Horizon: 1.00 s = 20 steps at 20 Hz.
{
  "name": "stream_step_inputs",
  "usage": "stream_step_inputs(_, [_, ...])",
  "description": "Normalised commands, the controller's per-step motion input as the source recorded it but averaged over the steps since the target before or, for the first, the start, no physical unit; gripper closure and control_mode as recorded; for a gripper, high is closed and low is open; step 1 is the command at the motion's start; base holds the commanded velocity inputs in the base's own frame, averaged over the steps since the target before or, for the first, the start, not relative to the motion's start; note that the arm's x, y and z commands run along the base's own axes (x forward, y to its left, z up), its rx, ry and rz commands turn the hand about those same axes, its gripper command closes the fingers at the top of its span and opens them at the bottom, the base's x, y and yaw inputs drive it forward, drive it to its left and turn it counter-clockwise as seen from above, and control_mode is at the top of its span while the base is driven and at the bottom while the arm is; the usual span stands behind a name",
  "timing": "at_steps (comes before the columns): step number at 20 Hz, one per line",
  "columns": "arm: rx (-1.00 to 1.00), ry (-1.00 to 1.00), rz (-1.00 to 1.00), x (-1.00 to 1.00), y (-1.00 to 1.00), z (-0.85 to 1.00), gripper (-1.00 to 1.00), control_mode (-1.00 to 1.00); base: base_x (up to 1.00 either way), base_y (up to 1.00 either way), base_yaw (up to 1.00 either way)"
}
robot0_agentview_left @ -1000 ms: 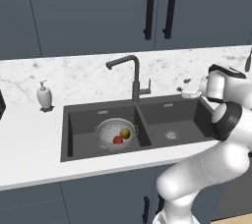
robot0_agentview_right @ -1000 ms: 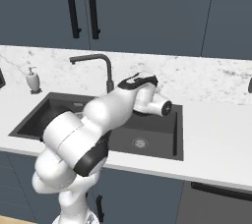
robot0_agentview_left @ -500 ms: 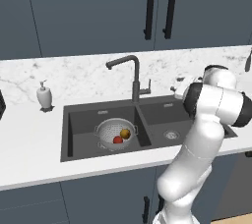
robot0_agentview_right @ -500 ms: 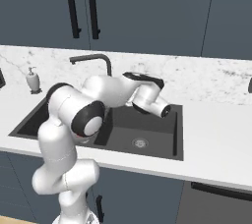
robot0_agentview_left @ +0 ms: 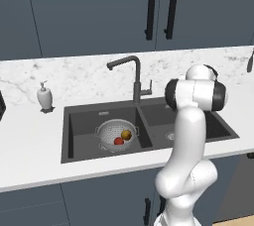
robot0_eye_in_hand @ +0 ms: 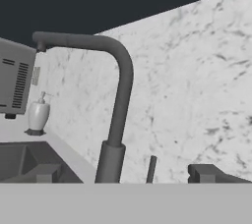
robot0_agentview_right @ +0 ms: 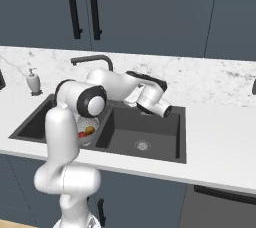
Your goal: Put the colander in the sink, put the pear, apple in the colander, and turn on the sink faucet and pour water over the colander.
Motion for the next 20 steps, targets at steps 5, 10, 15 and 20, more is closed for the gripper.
stream_step_inputs(5, [0.0,0.0,0.0,0.29,0.39,-0.12,-1.0,-1.0,0.0,0.0,0.0])
stream_step_inputs(10, [0.0,0.0,0.0,0.25,0.39,-0.01,-1.0,-1.0,0.0,0.0,0.0])
stream_step_inputs(15, [-0.03,0.06,-0.02,0.32,0.27,-0.07,-1.0,-1.0,0.0,0.0,0.0])
stream_step_inputs(20, [-0.04,0.13,-0.09,0.19,0.13,-0.1,-1.0,-1.0,0.0,0.0,0.0])
